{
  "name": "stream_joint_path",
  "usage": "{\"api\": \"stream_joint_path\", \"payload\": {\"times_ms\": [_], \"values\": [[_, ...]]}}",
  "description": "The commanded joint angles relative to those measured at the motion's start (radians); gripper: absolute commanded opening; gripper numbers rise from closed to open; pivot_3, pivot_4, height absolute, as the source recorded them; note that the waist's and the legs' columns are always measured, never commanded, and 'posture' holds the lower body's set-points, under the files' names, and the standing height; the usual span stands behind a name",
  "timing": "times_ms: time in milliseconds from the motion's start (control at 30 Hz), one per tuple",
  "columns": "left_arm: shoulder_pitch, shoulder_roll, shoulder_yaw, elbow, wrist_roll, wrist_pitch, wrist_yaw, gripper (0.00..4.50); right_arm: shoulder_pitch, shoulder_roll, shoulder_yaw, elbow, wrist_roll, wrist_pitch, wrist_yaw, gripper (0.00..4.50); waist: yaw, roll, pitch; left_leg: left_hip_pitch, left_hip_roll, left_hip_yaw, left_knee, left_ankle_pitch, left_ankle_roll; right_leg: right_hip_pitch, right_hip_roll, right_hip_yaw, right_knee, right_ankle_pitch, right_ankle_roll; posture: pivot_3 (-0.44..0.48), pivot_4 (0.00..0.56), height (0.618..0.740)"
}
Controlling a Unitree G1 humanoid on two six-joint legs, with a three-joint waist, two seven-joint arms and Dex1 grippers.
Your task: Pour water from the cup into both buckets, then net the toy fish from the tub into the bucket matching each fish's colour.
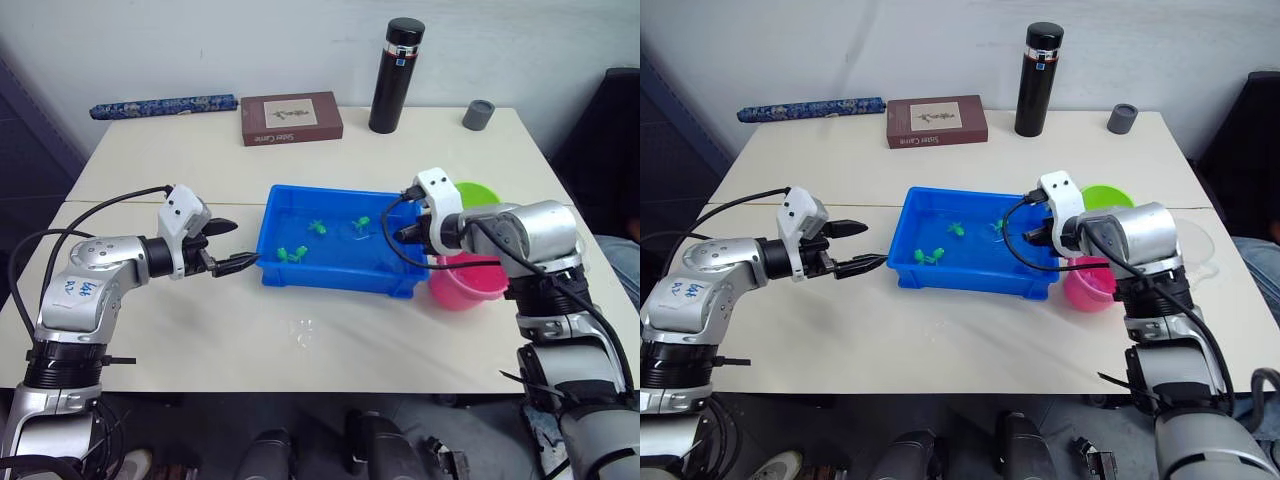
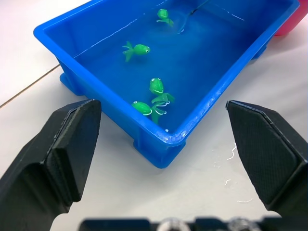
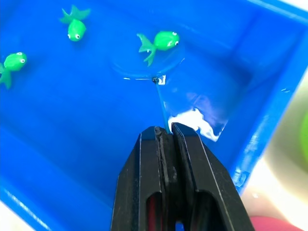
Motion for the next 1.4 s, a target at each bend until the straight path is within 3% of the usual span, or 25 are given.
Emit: {"api": "stream_joint_path", "payload": {"times_ms": [33,667,1033,1400], "values": [[-0.034,0.011,0.004,-0.007,0.007,-0.023,-0.008,4.47,0.025,-0.028,-0.054,-0.102,0.02,-0.005,0.017,0.0,0.0,0.0,0.0,0.0,0.0,0.0,0.0,0.0,0.0,0.0,0.0,0.0,0.0,0.0,0.0,0.0,0.15,0.74],[-0.146,-0.022,-0.042,0.123,0.039,-0.109,-0.07,4.47,0.246,-0.05,-0.249,-0.357,0.145,-0.106,0.097,0.0,0.002,0.0,0.0,-0.001,0.0,0.0,0.0,0.0,0.0,-0.001,0.0,0.0,0.0,0.0,0.0,0.0,0.15,0.74],[-0.277,-0.075,-0.087,0.264,0.059,-0.196,-0.147,4.47,0.283,-0.191,-0.534,-0.374,0.217,-0.092,0.063,0.0,0.006,0.0,0.0,-0.001,0.0,-0.001,0.0,0.0,0.0,0.0,0.0,-0.001,-0.001,0.0,0.0,0.0,0.15,0.74],[-0.348,-0.109,-0.102,0.362,0.087,-0.269,-0.213,4.47,0.437,-0.391,-0.51,-0.266,0.074,-0.293,0.076,0.0,0.005,0.0,0.0,-0.001,0.0,0.001,0.0,0.0,0.0,-0.001,0.001,0.0,0.0,0.0,0.0,0.0,0.15,0.74]]}}
